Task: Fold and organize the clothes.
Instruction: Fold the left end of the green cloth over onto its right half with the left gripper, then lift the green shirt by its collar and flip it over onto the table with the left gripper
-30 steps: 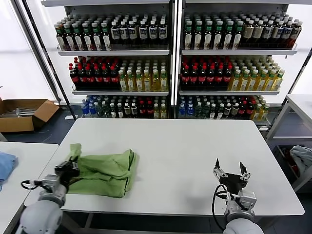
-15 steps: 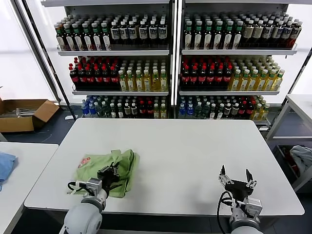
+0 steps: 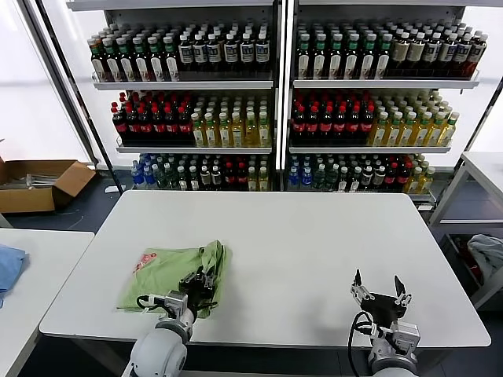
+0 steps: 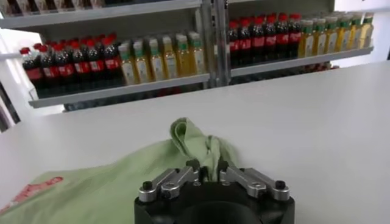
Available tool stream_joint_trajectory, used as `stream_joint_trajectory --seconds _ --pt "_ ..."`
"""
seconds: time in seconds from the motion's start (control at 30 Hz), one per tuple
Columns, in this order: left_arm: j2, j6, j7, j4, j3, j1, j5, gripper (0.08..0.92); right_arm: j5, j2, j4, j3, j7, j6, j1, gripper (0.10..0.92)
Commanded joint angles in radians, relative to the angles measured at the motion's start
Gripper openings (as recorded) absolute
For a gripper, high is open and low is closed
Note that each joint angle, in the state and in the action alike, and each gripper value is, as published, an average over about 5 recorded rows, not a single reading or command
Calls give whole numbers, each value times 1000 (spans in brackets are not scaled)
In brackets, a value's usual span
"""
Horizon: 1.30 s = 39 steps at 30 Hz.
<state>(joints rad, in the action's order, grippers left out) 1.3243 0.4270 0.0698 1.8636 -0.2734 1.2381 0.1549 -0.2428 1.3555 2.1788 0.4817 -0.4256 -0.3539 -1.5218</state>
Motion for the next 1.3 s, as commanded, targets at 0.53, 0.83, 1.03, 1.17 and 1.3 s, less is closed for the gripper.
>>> stream_joint_trajectory --seconds 0.53,0.83,1.03,1.17,1.3 --pt "27 -65 -39 383 -2 38 606 770 -1 2 -48 -20 1 8 31 823" --pt "-125 -75 70 153 -307 14 297 823 -12 -20 -75 -51 1 4 88 823" --pt "-145 -99 62 10 -372 45 238 823 -17 -25 -97 -68 0 0 126 823" --pt "-137 -109 50 -44 -370 48 239 823 -18 -26 -99 -72 2 -4 134 823" --pt "-132 -110 35 -73 -357 45 240 823 -19 -23 -94 -71 2 -5 130 823"
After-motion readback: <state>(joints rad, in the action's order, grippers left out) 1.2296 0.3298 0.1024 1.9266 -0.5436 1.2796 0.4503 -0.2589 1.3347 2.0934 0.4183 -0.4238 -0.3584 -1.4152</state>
